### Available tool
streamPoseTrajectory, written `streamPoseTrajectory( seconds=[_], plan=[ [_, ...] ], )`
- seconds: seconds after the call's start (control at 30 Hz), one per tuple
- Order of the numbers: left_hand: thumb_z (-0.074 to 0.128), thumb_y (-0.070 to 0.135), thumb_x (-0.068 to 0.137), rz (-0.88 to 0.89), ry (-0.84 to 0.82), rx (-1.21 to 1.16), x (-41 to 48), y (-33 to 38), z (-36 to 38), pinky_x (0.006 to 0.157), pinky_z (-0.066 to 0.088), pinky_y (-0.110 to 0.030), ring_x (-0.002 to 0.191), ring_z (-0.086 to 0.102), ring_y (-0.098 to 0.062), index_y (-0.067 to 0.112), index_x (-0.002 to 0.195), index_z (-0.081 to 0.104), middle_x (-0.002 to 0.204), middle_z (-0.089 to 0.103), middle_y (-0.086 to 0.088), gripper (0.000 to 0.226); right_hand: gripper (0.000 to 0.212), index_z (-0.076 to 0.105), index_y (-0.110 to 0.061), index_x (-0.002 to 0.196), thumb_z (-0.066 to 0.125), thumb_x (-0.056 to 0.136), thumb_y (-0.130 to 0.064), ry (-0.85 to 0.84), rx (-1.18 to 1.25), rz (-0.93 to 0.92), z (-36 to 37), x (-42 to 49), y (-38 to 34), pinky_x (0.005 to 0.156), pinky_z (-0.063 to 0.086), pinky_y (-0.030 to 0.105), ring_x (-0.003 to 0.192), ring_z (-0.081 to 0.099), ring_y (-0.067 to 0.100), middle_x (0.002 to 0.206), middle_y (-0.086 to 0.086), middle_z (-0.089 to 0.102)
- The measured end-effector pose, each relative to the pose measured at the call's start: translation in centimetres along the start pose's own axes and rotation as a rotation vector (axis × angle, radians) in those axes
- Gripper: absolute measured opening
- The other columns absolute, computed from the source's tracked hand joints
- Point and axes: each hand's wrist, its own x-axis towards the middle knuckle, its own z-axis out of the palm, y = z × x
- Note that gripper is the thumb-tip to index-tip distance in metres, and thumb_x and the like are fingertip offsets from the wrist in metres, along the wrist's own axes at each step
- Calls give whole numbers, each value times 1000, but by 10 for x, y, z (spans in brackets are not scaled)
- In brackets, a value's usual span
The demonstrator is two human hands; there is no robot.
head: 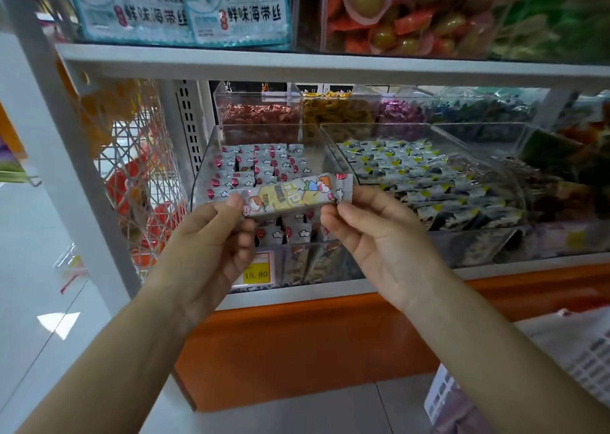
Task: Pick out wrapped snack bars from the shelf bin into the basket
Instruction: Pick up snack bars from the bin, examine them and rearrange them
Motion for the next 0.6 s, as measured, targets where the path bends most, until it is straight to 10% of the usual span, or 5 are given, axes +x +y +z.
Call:
streamPoseTrajectory(
  seconds=[0.6],
  plan=[
    [51, -9, 82, 33, -47, -48, 0, -2, 5, 55, 55, -24, 63, 69, -21, 2, 100, 55, 69, 68, -12, 22, 9, 63, -3, 88, 56, 84, 1, 57, -19, -17, -2, 2, -2, 58, 55, 21, 63, 67, 14, 72, 7, 67]
  ],
)
